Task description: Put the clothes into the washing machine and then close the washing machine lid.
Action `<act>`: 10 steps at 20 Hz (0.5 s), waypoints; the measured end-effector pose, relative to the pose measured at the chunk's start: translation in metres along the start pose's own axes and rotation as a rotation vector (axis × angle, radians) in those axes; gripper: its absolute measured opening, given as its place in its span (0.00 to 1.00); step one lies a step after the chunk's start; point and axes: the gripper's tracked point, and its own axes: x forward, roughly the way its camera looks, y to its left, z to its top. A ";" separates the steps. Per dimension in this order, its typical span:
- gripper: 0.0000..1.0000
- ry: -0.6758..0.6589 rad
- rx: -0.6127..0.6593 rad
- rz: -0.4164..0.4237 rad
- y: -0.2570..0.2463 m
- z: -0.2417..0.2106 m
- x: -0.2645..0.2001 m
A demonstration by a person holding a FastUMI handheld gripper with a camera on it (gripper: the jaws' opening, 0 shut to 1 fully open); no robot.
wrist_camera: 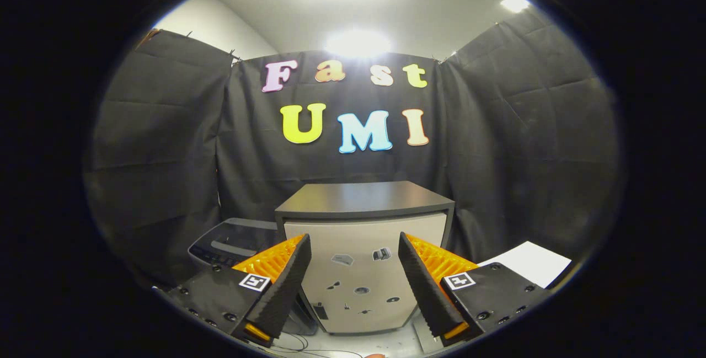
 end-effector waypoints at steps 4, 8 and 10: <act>0.98 -0.008 0.013 -0.006 -0.006 0.001 -0.014; 0.98 -0.006 0.005 -0.007 -0.006 0.001 -0.018; 0.98 -0.001 -0.002 -0.007 -0.004 -0.001 -0.018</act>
